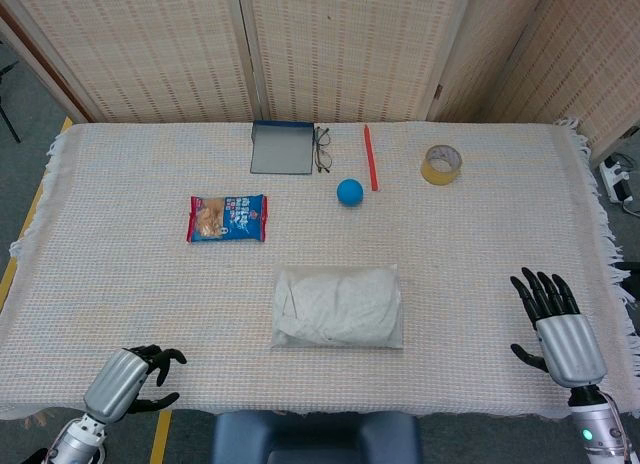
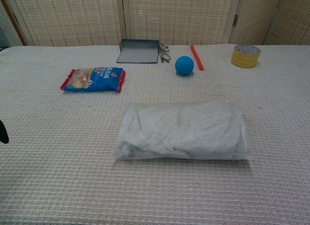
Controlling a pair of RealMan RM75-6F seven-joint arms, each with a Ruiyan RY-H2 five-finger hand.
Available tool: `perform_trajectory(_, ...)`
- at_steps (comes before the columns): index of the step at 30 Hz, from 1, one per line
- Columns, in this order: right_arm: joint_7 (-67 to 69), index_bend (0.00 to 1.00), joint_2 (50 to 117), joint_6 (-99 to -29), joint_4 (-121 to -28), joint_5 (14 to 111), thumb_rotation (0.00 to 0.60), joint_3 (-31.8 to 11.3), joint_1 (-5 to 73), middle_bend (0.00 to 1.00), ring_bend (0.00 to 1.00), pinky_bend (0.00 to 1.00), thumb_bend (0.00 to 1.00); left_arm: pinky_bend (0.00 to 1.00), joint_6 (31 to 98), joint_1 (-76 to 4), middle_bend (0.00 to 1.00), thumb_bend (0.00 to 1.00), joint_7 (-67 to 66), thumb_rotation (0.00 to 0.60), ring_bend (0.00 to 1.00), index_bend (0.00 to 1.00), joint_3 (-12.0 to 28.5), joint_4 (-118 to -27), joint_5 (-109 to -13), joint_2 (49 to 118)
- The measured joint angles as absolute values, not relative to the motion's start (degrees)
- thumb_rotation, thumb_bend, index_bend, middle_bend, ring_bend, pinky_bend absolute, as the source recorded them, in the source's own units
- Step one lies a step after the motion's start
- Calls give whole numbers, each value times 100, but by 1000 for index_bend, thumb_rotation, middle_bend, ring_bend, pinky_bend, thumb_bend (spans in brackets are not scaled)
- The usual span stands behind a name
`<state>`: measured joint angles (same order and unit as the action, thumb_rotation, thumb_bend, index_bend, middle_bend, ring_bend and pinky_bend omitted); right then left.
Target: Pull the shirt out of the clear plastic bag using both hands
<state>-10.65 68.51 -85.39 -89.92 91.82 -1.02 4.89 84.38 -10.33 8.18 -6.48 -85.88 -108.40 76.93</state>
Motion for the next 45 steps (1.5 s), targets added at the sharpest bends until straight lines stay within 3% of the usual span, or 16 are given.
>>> perform_trajectory(3,-1155,0,6893,-8542,-8973,9172,600,-105,486,0,0,0,18,1000,8521,-1123,1000,213,835,600,995,522,-598,-8301,-10962,8083)
perform_trajectory(17,-1443,0,7054,-8339,-8868,8956,600,-150,548,0,0,0,18,1000,8273,-1689,1000,320,1183,600,1000,402,-341,-6684,-10823,9610)
perform_trajectory(23,-1520,0,7091,-8239,-8843,8890,600,-151,580,0,0,0,18,1000,8511,-1728,1000,401,1343,600,1000,499,-231,-6118,-10670,10190)
perform_trajectory(28,-1527,0,7089,-8157,-8851,8835,600,-143,611,0,0,0,18,1000,8766,-1720,1000,383,1379,600,1000,491,-225,-5515,-10632,10799)
perform_trajectory(34,-1450,0,7065,-8217,-8880,8835,600,-159,603,0,0,0,19,1000,8706,-1853,1000,282,1234,600,1000,461,-281,-5166,-10593,11235)
perform_trajectory(45,-1225,0,6916,-8268,-8974,8815,600,-181,584,0,0,0,18,1000,8460,-2146,1000,280,1077,600,1000,499,-140,-4679,-10353,11720)
